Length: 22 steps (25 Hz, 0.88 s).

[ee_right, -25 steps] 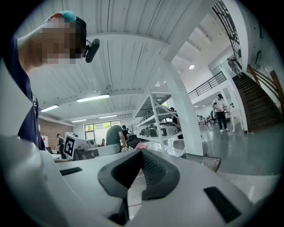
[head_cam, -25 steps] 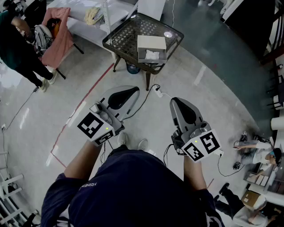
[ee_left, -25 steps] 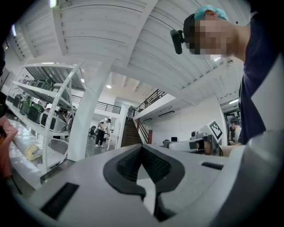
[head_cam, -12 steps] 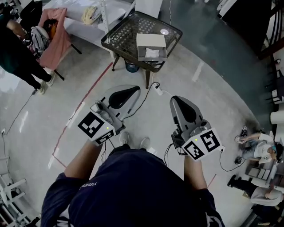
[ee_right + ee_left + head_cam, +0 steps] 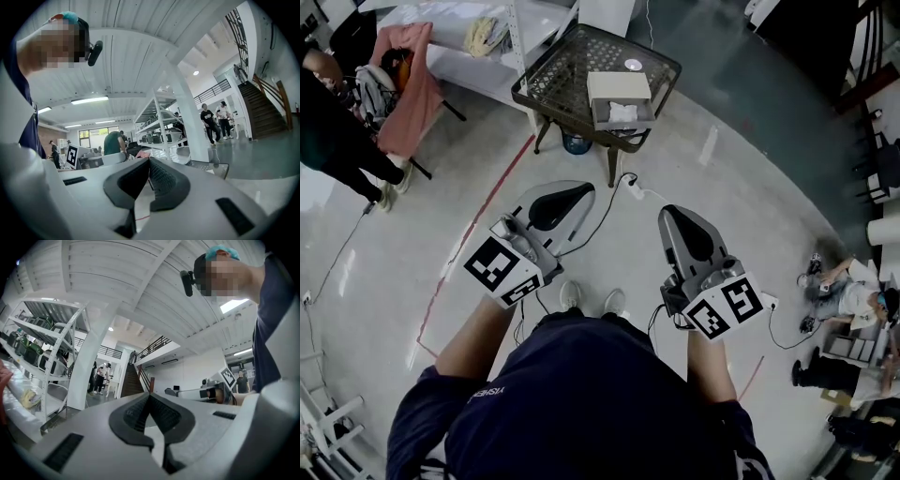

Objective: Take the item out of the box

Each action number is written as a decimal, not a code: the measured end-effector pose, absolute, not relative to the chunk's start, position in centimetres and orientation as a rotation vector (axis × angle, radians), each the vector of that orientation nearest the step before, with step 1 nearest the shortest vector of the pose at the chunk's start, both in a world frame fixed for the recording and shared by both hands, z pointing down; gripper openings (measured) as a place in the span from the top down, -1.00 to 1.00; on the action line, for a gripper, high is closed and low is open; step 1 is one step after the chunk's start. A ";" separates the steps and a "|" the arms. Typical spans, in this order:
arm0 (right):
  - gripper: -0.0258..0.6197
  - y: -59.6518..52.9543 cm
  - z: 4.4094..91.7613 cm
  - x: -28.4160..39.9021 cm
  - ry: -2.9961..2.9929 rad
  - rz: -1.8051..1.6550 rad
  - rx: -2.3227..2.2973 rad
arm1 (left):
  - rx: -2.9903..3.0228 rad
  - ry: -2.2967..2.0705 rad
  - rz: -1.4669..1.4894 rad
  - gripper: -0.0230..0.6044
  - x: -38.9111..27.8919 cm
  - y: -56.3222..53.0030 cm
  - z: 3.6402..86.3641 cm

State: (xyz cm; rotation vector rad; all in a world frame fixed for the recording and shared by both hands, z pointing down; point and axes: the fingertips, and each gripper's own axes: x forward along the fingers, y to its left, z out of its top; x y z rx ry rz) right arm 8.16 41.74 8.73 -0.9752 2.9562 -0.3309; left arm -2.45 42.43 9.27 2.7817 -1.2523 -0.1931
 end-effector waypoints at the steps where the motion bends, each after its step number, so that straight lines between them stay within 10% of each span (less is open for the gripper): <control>1: 0.85 41.7 8.7 7.9 2.956 -0.333 -0.982 | 2.782 -1.247 -0.194 0.91 -2.7 42.4 9.3; 22: 0.85 34.7 9.7 5.4 2.961 -0.354 -0.960 | 2.780 -1.272 -0.154 0.91 -5.2 36.0 9.9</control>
